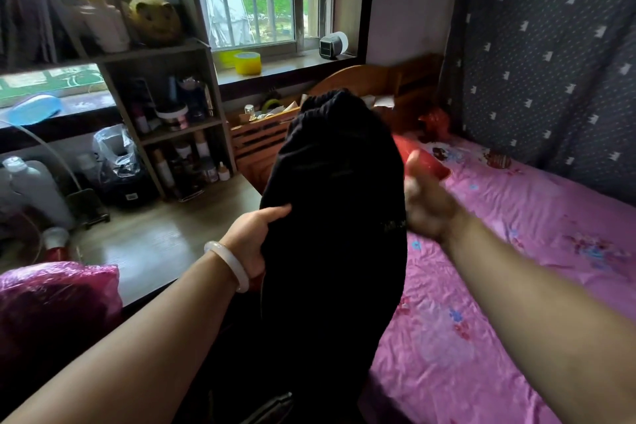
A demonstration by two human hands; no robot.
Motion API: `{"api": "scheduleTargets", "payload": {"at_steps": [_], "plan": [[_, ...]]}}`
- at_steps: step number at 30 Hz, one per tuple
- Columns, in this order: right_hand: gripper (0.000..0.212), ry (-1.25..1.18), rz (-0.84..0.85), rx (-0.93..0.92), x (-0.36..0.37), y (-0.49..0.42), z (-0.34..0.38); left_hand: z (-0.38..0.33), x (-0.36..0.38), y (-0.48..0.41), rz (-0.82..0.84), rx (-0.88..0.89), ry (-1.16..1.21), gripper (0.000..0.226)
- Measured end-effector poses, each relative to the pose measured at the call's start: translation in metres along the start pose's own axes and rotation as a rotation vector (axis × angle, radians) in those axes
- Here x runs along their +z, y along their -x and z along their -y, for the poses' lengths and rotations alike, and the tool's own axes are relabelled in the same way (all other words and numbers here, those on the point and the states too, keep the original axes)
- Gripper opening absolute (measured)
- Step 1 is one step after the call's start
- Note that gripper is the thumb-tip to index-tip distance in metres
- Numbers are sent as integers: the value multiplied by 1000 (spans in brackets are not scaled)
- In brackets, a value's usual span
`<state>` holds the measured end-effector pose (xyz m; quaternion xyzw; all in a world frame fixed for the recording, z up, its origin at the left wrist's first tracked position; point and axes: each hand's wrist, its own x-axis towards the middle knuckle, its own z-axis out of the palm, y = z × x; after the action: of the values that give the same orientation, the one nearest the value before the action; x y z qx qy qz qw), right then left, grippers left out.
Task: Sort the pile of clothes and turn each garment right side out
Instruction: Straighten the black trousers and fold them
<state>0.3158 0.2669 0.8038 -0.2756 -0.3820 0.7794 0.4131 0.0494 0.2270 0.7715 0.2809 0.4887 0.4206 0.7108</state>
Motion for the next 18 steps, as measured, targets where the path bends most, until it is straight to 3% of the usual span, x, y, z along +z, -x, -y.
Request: {"api": "scheduleTargets", "payload": {"at_steps": [3, 4, 8, 11, 15, 18], "plan": [[56, 45, -8, 367, -14, 20, -67, -2, 2, 0, -24, -23, -25, 31], [59, 72, -1, 416, -13, 23, -75, -2, 1, 0, -37, -22, -34, 29], [55, -6, -13, 255, 2, 20, -49, -12, -11, 2, 73, 60, 118, 41], [26, -94, -41, 134, 9, 21, -31, -23, -20, 7, 210, 175, 207, 61], [25, 246, -81, 377, 4, 22, -62, 25, -23, 7, 174, -66, -216, 80], [27, 78, -118, 337, 3, 19, -55, 23, -21, 7, 95, 13, -130, 40]]}}
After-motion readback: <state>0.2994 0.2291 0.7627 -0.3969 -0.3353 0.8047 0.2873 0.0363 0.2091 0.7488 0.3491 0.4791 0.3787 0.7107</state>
